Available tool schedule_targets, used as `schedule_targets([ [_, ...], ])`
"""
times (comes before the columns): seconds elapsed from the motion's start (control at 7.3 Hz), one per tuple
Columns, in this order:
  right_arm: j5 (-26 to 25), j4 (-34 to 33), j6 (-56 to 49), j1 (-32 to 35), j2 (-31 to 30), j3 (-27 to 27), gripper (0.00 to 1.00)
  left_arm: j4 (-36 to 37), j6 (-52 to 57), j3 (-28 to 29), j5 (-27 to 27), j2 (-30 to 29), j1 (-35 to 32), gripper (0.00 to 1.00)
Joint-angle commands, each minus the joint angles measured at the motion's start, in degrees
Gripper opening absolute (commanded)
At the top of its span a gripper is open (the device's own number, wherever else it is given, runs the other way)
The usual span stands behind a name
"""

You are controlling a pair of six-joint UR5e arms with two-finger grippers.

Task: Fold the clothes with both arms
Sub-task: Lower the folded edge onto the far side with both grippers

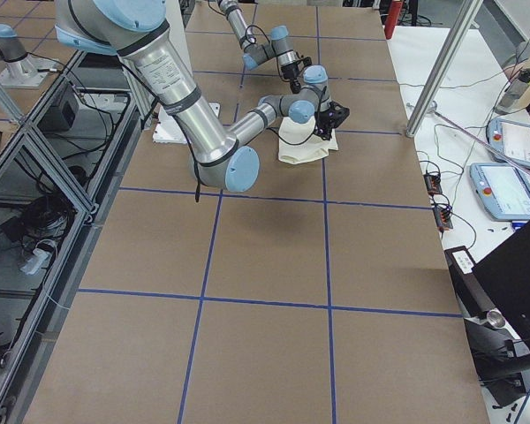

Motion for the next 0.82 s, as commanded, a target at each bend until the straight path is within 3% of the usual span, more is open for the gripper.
schedule_targets([
  [0.0,-0.01,0.0,0.0,0.0,0.07,-0.04,0.0,-1.01,3.93,1.69,-0.46,-1.11,-0.88,0.0],
  [0.55,-0.01,0.0,0.0,0.35,0.51,0.04,0.0,-7.42,12.27,2.31,-20.79,0.11,-1.41,0.0],
  [0.69,-0.01,0.0,0.0,0.44,0.6,0.04,0.0,-8.74,13.35,2.31,-21.63,1.25,-1.24,0.0],
])
